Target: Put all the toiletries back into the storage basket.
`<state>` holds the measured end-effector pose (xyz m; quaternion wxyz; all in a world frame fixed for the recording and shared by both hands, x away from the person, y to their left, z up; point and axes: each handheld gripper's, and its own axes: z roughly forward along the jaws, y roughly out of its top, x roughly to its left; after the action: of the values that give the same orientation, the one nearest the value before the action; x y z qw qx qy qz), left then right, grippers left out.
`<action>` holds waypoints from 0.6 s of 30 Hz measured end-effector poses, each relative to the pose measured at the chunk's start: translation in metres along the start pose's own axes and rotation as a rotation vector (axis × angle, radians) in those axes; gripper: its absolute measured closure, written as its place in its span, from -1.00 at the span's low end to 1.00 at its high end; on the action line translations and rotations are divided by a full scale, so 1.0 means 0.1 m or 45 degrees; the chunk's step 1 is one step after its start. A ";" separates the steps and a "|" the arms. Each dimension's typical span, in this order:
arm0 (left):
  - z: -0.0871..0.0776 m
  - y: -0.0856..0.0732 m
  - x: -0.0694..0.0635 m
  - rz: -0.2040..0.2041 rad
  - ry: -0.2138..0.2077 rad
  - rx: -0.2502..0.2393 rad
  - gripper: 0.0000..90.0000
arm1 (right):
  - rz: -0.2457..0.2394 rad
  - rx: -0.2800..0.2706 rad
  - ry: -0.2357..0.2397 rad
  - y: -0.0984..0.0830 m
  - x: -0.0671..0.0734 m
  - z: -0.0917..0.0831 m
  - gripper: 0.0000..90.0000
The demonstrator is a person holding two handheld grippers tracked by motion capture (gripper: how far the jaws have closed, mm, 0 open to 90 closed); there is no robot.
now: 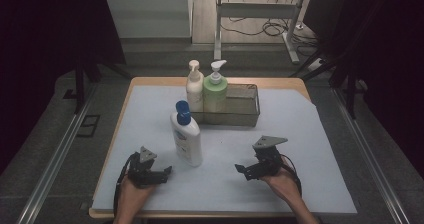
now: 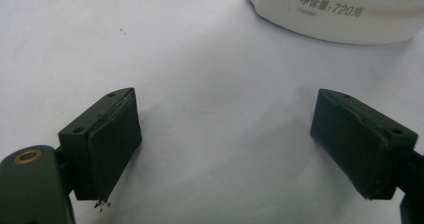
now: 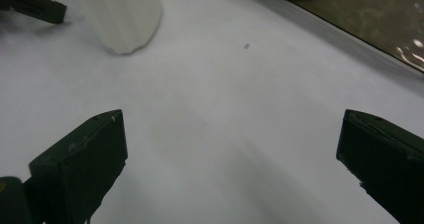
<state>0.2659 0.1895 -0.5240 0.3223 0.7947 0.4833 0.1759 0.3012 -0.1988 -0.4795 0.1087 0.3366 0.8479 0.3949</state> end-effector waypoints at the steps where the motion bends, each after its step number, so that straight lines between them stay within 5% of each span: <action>1: 0.00 0.00 0.00 0.000 0.000 0.000 -0.73 | -0.005 -0.002 0.004 0.03 0.02 0.01 -1.00; 18: 0.00 0.00 0.00 -0.006 0.000 -0.004 -0.73 | -0.072 -0.022 0.051 0.46 0.36 0.19 -0.97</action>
<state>0.2660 0.1892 -0.5242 0.3238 0.7932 0.4849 0.1760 0.3051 -0.1426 -0.4544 0.1056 0.3035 0.8556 0.4058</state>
